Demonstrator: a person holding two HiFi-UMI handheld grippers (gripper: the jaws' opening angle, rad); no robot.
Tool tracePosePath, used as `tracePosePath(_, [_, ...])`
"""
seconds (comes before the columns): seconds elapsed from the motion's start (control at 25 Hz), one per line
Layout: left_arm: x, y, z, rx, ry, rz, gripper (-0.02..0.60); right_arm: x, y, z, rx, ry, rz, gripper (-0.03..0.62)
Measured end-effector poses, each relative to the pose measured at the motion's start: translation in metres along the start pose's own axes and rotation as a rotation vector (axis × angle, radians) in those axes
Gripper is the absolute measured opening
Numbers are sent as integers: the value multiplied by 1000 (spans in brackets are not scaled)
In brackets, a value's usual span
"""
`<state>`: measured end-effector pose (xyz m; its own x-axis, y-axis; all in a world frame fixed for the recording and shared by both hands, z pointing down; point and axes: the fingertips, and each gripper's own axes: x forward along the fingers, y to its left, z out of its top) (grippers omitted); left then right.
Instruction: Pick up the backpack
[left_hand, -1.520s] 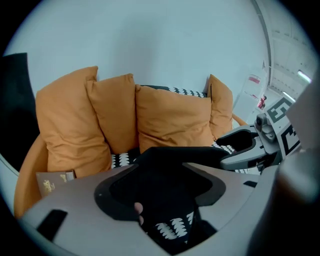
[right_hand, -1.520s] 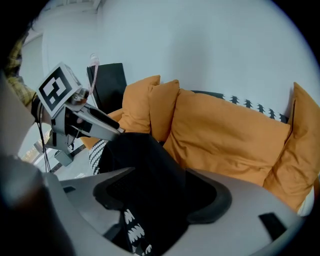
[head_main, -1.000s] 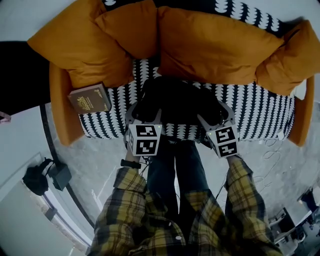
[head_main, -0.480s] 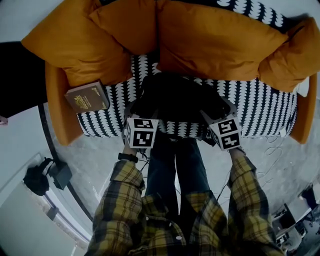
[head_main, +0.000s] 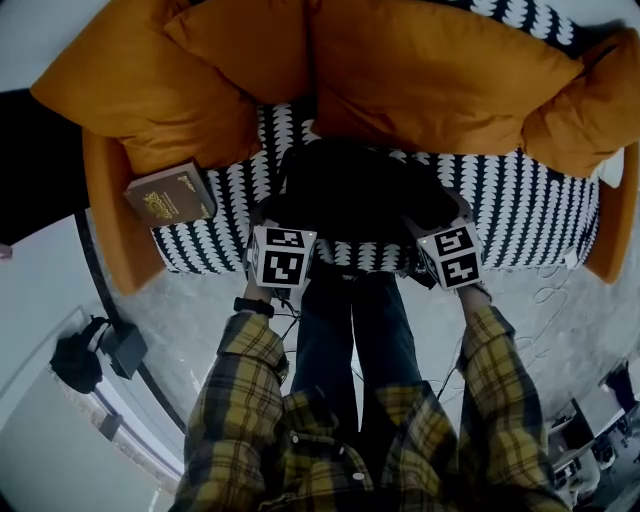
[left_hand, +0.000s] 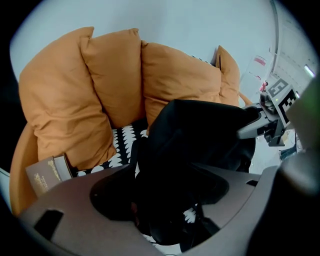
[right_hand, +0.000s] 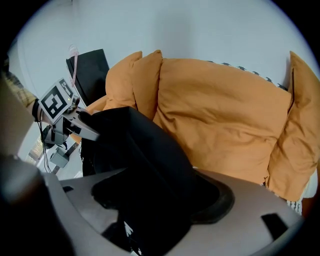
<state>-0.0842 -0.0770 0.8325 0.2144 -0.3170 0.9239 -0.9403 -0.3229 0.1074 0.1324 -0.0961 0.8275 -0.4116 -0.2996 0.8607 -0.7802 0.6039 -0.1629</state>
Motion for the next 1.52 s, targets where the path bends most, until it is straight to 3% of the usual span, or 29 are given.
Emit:
tracePosePath(0.48, [8,-2,-5,17,15,5,313,8,-2,-7,-11,42,-46,328])
tracePosePath(0.6, [8,-5,-5,3,17,12,296,6,-5,-8,-30,40,-72,265])
tracePosePath(0.88, [9,-12,-7,-31,39,-10,220,9,0,-10,-22,41,-66,146])
tracePosePath(1.08, [10,-21,-8,-25,57,-5,101,6,13,-10,33,43,-20,76])
tracePosePath(1.28, [6,-28,-7,-25,55,5,54,-1,16,-8,39,30,3,52])
tracePosePath(1.52, [0,-30,-2,-27,29,26,48,-8,16,-3,55,19,-5,48])
